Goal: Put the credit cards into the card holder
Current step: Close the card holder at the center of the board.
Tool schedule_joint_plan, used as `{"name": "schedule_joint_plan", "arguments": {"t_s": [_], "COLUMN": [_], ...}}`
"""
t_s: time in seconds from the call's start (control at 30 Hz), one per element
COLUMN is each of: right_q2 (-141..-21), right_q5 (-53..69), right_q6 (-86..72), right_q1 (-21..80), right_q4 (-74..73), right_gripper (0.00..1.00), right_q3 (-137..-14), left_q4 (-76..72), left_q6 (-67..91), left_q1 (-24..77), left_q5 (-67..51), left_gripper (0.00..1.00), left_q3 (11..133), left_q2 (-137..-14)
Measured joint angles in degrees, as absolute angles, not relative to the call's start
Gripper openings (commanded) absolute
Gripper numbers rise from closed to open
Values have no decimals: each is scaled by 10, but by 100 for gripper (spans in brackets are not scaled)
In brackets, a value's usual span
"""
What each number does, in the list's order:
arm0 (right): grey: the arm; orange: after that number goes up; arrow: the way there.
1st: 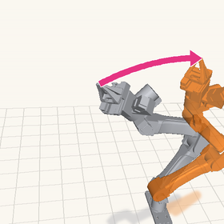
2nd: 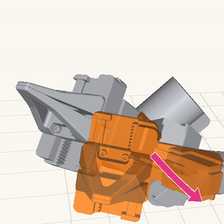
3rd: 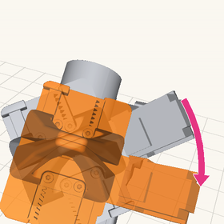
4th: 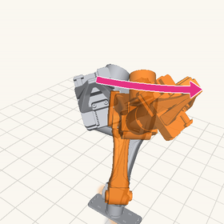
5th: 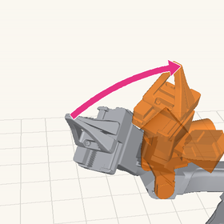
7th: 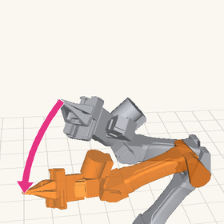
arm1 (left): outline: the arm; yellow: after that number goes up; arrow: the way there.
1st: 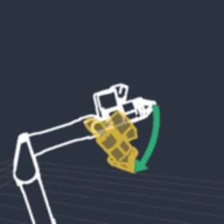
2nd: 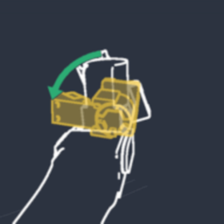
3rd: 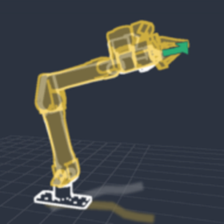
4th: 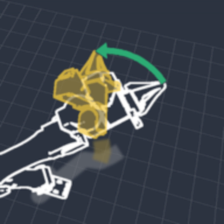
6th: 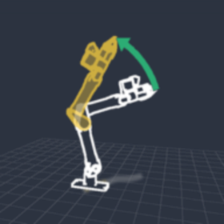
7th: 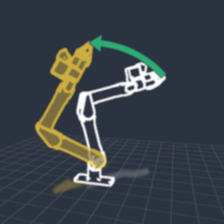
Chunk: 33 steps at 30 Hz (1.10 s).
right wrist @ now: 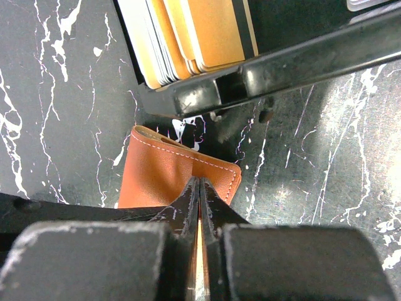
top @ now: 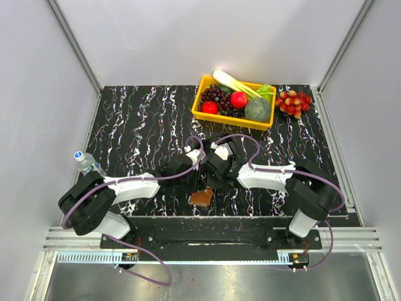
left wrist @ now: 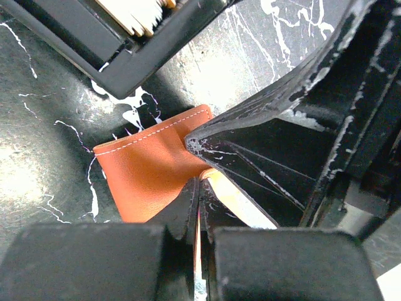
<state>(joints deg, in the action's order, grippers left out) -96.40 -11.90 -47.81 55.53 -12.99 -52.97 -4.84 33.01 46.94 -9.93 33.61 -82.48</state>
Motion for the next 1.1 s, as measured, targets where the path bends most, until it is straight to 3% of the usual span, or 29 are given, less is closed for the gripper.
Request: {"name": "schedule_joint_plan", "arguments": {"t_s": [1.1], "right_q2": [-963], "right_q5": [-126], "right_q6": [-478], "right_q1": [559], "right_q4": [-133], "right_gripper": [8], "right_q3": [-530], "left_q4": [-76], "left_q6": [352], "left_q1": [468], "left_q5": [-100], "left_gripper": [0], "left_q3": [313], "left_q2": [-816]}}
